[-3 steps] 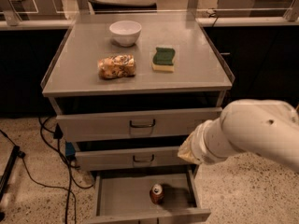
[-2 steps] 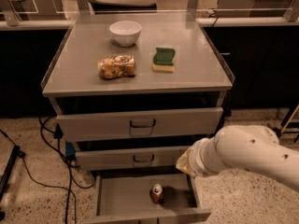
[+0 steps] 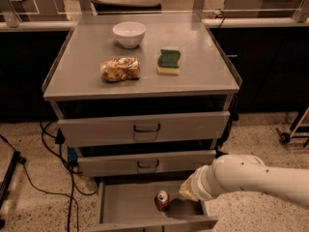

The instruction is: Pick coke can from bottom drawer and place on counter

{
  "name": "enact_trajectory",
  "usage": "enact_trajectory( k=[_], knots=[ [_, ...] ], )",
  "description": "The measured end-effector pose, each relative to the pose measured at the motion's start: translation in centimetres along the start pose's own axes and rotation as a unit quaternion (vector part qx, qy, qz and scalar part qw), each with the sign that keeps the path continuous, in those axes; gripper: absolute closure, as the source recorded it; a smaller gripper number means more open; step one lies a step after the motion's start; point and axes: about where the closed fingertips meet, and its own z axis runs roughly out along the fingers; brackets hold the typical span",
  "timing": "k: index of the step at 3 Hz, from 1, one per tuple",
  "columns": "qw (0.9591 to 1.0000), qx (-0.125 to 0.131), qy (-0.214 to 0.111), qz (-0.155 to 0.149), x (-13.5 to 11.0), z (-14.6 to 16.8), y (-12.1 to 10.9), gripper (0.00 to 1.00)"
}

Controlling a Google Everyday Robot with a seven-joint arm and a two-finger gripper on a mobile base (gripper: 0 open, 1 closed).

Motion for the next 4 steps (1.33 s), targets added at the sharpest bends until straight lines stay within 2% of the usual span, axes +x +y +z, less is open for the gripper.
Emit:
enact_trajectory(
  k=[1,2,3,4],
  knots=[
    [1.0,0.0,0.0,0.0,0.0,0.0,0.0,1.0],
    [1.0,-0.002,0.006,-0.001,2.1,2.9,0.1,1.0],
    [0.9999,-0.011,0.009,0.003,5.2,8.1,-0.1,1.0],
    [0.9997,-0.016,-0.018,0.005,7.0,13.2,-0.2,1.0]
  ],
)
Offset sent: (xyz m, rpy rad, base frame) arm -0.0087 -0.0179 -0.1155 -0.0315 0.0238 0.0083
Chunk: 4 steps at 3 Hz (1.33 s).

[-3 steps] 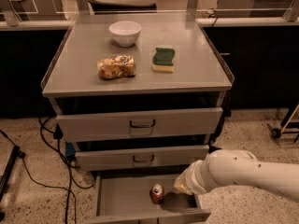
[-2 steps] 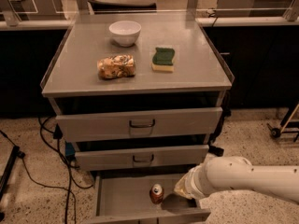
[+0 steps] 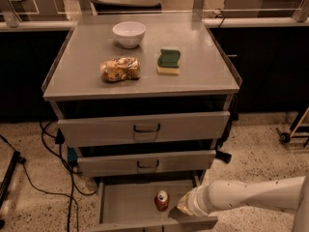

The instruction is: Pick coke can from bottom drawer and place on counter

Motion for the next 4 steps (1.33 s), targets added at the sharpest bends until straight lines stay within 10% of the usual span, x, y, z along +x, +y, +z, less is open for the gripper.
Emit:
enact_trajectory(
  k=[4],
  knots=[
    [0.9996,0.007,-0.027,-0.001,3.5,5.2,0.1,1.0]
  ],
)
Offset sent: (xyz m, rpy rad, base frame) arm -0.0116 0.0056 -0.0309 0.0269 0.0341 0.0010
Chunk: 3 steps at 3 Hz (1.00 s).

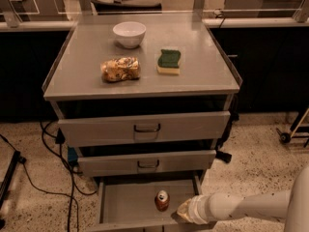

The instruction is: Pick coke can from bottom drawer and place on counter

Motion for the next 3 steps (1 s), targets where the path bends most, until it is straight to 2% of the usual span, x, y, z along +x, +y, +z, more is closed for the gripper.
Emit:
enact_trajectory(
  k=[1,2,3],
  knots=[
    [0.9997,-0.001,-0.021,-0.015,-0.5,2.4,-0.4,0.84],
    [0.9986,-0.007,-0.043,-0.03,-1.7,5.1,-0.9,0.52],
    [0.9979,-0.01,-0.053,-0.036,-2.3,6.4,-1.2,0.29]
  ],
)
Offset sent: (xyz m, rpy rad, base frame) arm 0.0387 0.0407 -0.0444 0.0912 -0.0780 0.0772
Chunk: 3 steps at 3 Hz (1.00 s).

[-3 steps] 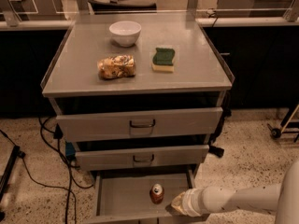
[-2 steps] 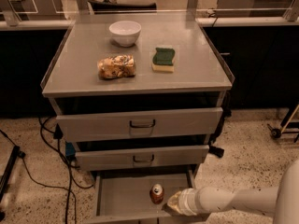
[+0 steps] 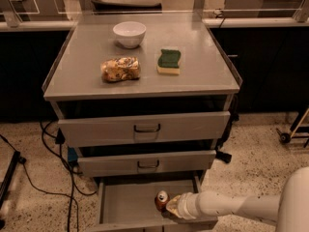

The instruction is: Pick coke can from bottom drawer and place on counter

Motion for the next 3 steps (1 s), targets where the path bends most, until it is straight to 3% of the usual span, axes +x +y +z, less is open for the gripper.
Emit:
enact_trajectory(
  k=[1,3],
  knots=[
    [1.0,0.0,-0.007,-0.003,-0.4,1.0,-0.4,0.16],
    [0.9999,0.003,-0.01,-0.002,-0.3,4.7,-1.7,0.19]
  ],
)
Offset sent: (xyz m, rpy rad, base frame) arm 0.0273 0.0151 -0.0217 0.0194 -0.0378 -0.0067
